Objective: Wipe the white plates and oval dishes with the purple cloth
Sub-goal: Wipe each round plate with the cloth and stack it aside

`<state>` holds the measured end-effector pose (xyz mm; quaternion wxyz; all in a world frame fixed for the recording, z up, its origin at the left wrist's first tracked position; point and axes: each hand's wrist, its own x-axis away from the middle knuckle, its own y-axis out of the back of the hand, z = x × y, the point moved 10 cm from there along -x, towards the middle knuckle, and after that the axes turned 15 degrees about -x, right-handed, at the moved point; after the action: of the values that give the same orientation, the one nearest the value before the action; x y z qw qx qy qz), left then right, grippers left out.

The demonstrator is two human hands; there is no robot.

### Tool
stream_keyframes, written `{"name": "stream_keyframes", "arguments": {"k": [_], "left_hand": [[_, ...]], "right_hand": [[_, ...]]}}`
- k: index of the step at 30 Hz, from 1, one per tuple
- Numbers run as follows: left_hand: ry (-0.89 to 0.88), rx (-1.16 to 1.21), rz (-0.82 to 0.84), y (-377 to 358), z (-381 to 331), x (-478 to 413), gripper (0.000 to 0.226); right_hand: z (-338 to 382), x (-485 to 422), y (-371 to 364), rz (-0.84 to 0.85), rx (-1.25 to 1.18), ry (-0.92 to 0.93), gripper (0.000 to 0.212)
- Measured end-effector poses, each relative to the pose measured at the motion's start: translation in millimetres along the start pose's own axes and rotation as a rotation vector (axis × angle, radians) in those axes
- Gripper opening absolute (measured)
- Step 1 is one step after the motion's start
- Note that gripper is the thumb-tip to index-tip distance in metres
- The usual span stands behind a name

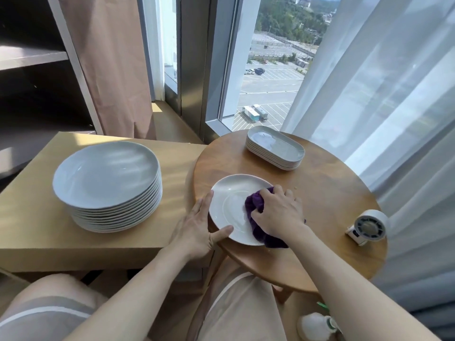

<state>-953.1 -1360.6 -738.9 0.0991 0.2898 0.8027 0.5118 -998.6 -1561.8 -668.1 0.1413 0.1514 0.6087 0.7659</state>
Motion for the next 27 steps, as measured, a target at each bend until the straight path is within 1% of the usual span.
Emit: {"name": "stream_keyframes", "arguments": {"k": [3, 7, 12, 17, 22, 27], "left_hand": [[-0.006, 0.018, 0.008, -1, -1, -1, 0.11], [-0.002, 0.061, 0.051, -3, 0, -2, 0.112], [0.002, 0.084, 0.097, -2, 3, -2, 0.134], [0.011, 0.12, 0.086, -8, 6, -5, 0.149], [-0.014, 0.138, 0.044, -10, 5, -8, 0.141], [-0.026, 0.135, -0.005, -7, 0, -5, 0.138]], "right_hand": [[-3, 11, -6, 0.121, -0.112, 0.03, 0.044], [11, 19, -12, 0.258, -0.257, 0.112, 0.035], [34, 15, -17, 0.328, -0.313, 0.194, 0.031], [63, 7, -25, 0.295, -0.364, 0.265, 0.035], [81, -11, -26, 0.186, -0.402, 0.281, 0.038], [83, -32, -21, 0.006, -0.358, 0.248, 0.041]]}}
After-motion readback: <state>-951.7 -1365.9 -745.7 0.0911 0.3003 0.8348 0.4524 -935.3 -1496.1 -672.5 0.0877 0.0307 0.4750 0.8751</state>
